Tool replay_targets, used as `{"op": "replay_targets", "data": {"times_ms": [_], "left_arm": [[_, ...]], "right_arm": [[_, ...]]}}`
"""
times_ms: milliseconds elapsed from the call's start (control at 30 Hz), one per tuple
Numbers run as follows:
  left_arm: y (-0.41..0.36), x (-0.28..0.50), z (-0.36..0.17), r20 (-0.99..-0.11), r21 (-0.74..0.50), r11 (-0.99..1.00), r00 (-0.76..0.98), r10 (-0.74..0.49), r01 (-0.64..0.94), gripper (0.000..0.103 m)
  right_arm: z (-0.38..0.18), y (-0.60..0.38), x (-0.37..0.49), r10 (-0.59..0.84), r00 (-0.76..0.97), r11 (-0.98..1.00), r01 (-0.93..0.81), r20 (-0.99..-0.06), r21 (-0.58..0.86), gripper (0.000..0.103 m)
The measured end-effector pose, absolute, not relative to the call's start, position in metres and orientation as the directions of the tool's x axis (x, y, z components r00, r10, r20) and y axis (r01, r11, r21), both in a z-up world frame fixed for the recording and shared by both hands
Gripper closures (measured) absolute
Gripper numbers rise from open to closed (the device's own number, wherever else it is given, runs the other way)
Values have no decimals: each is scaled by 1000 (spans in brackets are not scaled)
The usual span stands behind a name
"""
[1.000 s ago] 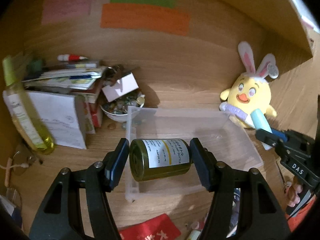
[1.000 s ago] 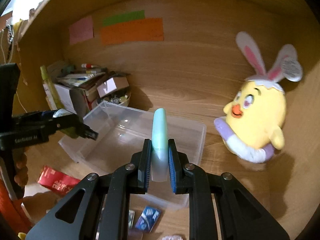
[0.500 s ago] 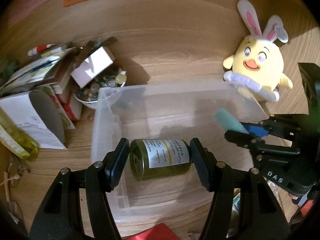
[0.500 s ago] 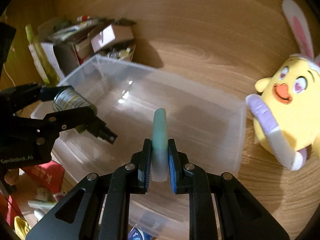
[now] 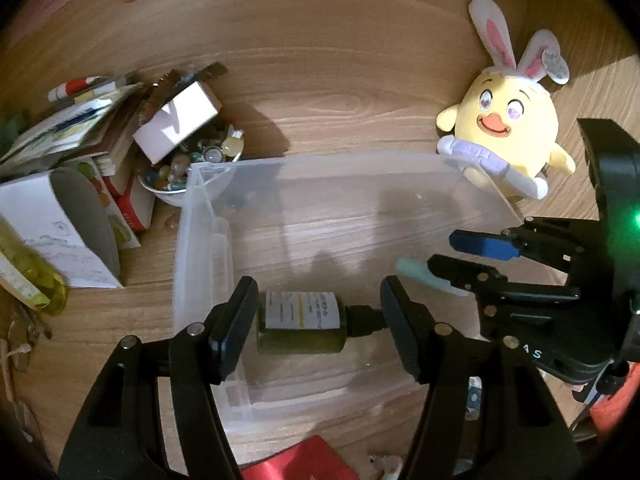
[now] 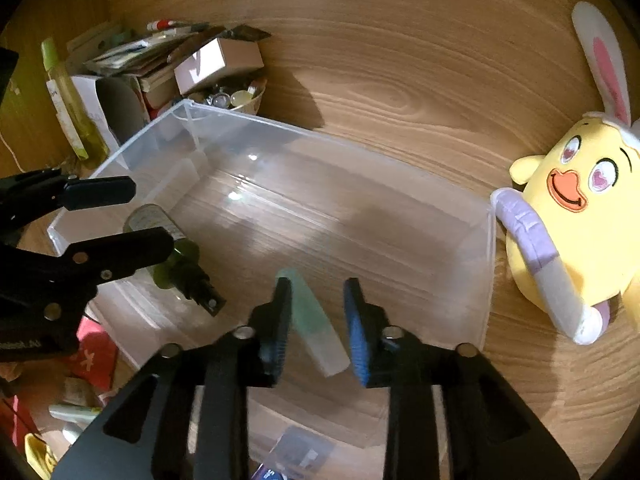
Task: Organize objects
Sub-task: 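Carry both items into the clear box and open both grippers, then grasp the red tea packet with the left gripper while the right grasps the braided bracelet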
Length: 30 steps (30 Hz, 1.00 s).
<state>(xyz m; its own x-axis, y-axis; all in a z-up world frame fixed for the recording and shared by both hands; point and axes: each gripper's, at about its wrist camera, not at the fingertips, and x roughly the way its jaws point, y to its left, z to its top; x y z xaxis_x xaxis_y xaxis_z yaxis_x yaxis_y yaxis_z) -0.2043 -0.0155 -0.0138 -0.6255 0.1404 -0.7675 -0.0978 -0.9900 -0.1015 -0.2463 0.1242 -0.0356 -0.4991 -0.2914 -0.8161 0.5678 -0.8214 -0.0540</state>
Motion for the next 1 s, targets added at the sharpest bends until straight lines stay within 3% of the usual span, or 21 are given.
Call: {"op": "replay_targets", "data": {"times_ms": [133, 300, 400, 700, 1000], "left_arm": [[-22, -190, 2, -737, -87, -993, -665, 119, -81, 27], [-35, -163, 27, -683, -73, -996, -724, 93, -59, 9], [-43, -143, 39, -650, -48, -998, -757, 61, -39, 5], [-70, -94, 35, -642, -34, -999, -767, 21, 1, 2], [-100, -53, -24, -723, -55, -998, -691, 18, 32, 2]], "right_arm": [[-20, 132, -238, -294, -548, -835, 546, -783, -68, 63], [9, 149, -218, -308, -627, -854, 514, -716, -83, 39], [24, 159, -203, -312, -671, -863, 496, -673, -95, 26], [40, 198, -164, -345, -703, -878, 476, -621, -51, 21], [1, 229, -138, -312, -663, -896, 444, -680, -21, 20]]}}
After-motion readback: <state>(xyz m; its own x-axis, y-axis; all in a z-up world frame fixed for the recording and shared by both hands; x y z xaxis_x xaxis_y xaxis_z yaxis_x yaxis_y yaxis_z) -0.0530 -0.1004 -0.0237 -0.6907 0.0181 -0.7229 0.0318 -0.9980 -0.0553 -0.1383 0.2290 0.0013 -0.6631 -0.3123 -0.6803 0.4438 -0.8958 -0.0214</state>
